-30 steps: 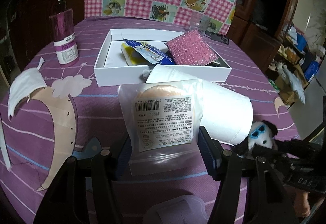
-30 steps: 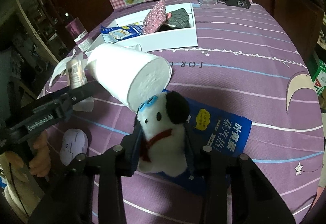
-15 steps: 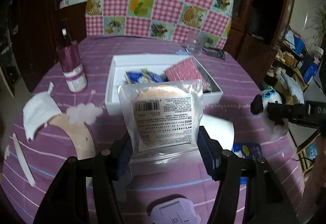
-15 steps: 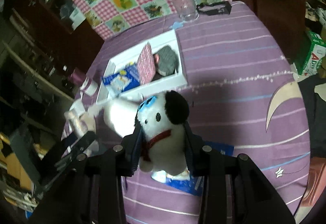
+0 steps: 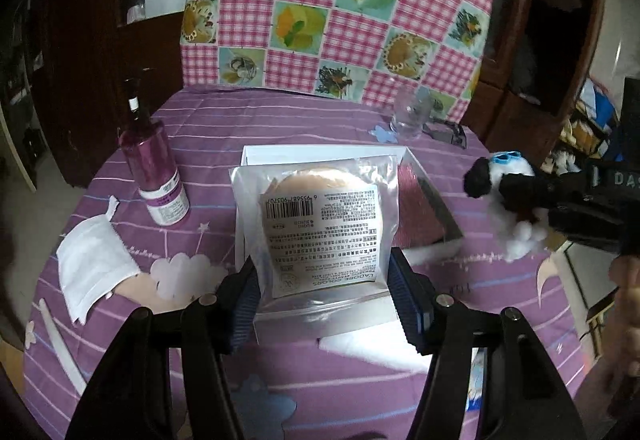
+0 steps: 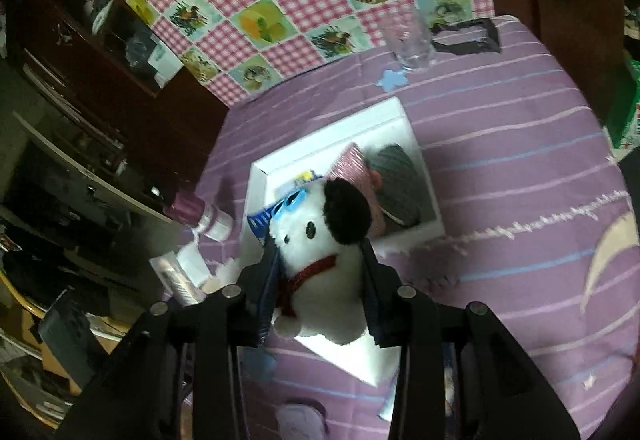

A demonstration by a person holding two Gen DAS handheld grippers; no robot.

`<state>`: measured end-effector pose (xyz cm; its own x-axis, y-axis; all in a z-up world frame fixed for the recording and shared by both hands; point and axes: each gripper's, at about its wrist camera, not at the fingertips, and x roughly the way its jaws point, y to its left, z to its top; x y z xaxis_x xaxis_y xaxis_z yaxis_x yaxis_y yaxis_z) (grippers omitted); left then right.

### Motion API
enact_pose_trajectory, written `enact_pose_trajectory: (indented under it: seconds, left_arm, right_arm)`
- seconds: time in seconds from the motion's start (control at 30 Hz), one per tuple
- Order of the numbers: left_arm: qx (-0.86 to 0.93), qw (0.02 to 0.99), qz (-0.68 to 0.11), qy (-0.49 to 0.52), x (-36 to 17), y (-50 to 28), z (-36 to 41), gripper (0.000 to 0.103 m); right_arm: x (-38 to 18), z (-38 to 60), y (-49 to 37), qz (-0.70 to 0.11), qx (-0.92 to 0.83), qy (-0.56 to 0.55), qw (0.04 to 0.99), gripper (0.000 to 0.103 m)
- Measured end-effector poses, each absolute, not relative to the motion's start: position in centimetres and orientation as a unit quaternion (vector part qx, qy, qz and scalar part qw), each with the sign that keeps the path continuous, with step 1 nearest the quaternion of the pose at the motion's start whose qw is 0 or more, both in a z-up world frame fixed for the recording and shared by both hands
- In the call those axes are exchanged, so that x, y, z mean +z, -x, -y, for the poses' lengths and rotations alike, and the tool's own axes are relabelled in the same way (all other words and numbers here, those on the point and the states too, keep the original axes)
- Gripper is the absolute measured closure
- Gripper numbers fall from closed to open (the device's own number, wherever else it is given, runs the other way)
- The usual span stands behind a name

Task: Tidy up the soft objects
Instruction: 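Carry the bagged roll with the left tool while the right tool carries the plush toy over the box, then lower both items into the box and open both tools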

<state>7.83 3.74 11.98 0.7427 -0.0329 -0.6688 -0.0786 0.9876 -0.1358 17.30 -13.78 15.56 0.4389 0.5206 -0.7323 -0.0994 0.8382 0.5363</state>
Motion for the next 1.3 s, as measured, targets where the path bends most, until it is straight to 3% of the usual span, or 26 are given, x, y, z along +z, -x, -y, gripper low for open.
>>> enact_pose_trajectory:
  seconds: [0.37, 0.9, 1.07, 1.3]
  left_arm:
    - [0.06, 0.932, -0.352, 0.062, 11.2, -15.5, -4.3, 0.043]
    - [0.067, 0.867, -0.489, 0.071, 2.8, -20.1, -5.6, 0.043]
    - [0.07, 0.874, -0.471, 0.098, 2.5, -19.7, -6.5, 0.042]
    - [0.014, 0.877, -0.439, 0.194, 3.7, -19.0, -8.6, 0.022]
  right_arm:
    - [12.3, 12.4, -24.3, -0.493, 0.202, -0.208, 0.82, 0.065]
    - [8.4, 9.5, -24.5, -0.484, 0.302, -0.228, 0.789, 0.064]
    - [6.7, 8.8, -24.9, -0.5, 0.284, -0.216, 0.789, 0.064]
    - [5.9, 8.8, -25.1, -0.511, 0.275, -0.218, 0.785, 0.063]
